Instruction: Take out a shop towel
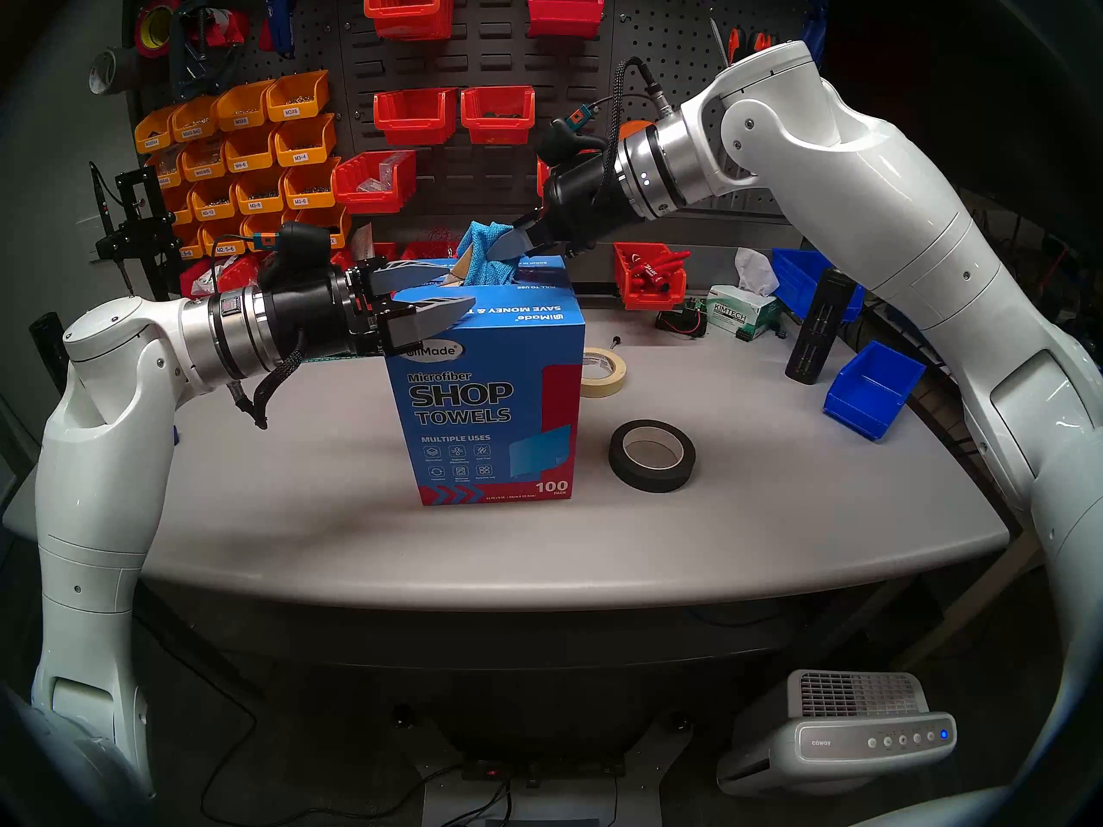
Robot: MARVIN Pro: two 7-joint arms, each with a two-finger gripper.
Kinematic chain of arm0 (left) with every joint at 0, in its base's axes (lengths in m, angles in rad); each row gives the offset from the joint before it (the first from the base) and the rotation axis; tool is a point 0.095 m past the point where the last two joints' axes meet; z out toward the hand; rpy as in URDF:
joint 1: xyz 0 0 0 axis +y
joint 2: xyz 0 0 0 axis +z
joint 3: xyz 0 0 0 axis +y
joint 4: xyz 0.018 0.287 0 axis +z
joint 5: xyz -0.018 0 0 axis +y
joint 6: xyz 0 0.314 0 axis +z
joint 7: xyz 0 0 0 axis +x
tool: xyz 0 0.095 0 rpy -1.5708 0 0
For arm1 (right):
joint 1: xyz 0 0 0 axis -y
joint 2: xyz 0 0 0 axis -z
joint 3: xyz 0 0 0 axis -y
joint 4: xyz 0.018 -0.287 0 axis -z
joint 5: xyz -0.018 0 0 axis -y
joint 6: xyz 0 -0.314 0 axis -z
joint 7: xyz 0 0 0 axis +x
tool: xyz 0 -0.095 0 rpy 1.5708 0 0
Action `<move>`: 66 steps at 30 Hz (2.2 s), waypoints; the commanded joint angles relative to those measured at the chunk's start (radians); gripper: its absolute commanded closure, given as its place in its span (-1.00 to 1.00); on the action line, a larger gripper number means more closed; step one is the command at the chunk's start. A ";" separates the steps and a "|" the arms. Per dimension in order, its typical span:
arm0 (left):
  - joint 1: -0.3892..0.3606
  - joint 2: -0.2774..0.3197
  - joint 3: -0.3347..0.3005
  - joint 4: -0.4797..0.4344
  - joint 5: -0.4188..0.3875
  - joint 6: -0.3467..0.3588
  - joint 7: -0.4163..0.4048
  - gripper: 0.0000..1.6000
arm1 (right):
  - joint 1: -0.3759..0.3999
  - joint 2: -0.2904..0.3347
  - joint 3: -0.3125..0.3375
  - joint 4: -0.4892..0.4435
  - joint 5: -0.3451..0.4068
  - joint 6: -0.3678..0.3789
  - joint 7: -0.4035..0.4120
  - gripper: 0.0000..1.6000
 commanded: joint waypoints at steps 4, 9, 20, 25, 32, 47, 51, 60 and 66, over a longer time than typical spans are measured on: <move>0.001 -0.002 0.015 -0.011 0.002 0.001 0.001 -1.00 | 0.073 0.012 0.063 -0.027 0.012 -0.001 -0.006 -1.00; 0.001 0.000 0.016 -0.015 0.000 0.003 0.003 -1.00 | 0.062 0.017 0.058 -0.037 0.021 -0.001 -0.011 -1.00; 0.008 0.001 0.010 -0.024 -0.003 0.008 0.011 -1.00 | 0.067 0.013 0.042 -0.022 0.024 -0.001 -0.018 -1.00; 0.011 0.003 0.009 -0.021 -0.004 0.006 0.012 -1.00 | 0.069 0.007 0.033 -0.007 0.025 -0.001 -0.019 -0.99; 0.012 0.005 0.009 -0.018 -0.006 0.004 0.013 -1.00 | 0.073 0.002 0.025 0.003 0.024 -0.001 -0.020 0.94; 0.014 0.012 0.015 -0.014 -0.013 -0.002 0.014 -1.00 | 0.087 -0.009 0.042 0.008 0.029 -0.014 -0.033 1.00; 0.018 0.013 0.018 -0.014 -0.013 -0.005 0.014 -1.00 | 0.097 -0.007 0.052 0.003 0.031 -0.012 -0.041 1.00; 0.021 0.018 0.019 -0.020 -0.017 -0.007 0.015 -1.00 | 0.117 0.003 0.075 -0.021 0.038 -0.005 -0.051 1.00; 0.021 0.019 0.022 -0.027 -0.019 -0.006 0.016 -1.00 | 0.130 0.011 0.085 -0.036 0.041 -0.002 -0.054 1.00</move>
